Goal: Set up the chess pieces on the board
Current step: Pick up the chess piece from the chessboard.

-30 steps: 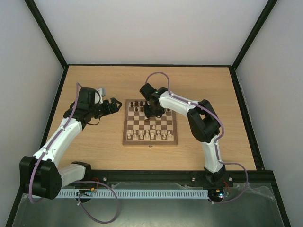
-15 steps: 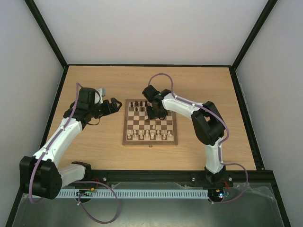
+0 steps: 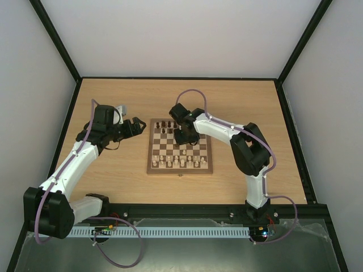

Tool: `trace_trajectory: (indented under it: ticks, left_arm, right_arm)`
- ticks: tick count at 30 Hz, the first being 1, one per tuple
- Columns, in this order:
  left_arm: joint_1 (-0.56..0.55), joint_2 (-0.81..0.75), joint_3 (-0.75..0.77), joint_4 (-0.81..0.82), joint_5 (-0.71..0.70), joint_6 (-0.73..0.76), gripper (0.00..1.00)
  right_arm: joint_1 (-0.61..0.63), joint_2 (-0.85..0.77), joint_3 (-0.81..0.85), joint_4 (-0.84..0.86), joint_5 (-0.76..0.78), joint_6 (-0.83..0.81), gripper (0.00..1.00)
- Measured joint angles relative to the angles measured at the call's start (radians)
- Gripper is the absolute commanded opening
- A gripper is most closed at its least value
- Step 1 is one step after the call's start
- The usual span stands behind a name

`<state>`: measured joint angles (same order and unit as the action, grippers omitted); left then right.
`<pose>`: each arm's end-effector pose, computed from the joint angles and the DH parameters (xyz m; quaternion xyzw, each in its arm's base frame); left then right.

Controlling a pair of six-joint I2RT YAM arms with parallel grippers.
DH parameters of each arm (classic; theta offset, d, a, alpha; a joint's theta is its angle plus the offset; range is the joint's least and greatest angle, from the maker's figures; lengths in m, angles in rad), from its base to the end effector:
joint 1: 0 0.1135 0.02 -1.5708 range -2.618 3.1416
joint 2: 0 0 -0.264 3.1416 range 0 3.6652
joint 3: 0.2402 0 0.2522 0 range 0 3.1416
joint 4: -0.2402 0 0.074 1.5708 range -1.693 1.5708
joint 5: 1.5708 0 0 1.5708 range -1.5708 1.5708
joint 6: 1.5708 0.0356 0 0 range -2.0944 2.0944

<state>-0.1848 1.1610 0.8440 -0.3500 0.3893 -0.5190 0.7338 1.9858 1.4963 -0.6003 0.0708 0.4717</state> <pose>0.2435 -0.0593 0.2701 -0.0635 0.8844 -0.3110 0.3422 0.3147 0.2804 0.1958 -0.1185 0.9634 0.1066 0.2156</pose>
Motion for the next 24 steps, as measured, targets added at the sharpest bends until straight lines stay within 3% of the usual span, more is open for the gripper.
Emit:
trace_trajectory:
  ticks: [9,24]
  left_arm:
    - [0.000,0.000,0.000,0.000,0.000,0.000,0.93]
    - [0.000,0.000,0.000,0.000,0.000,0.000,0.93]
  right_arm:
    - [0.014,0.000,-0.013,-0.005,-0.002,0.000,0.21]
    - [0.014,0.009,-0.016,-0.005,-0.001,0.000,0.22]
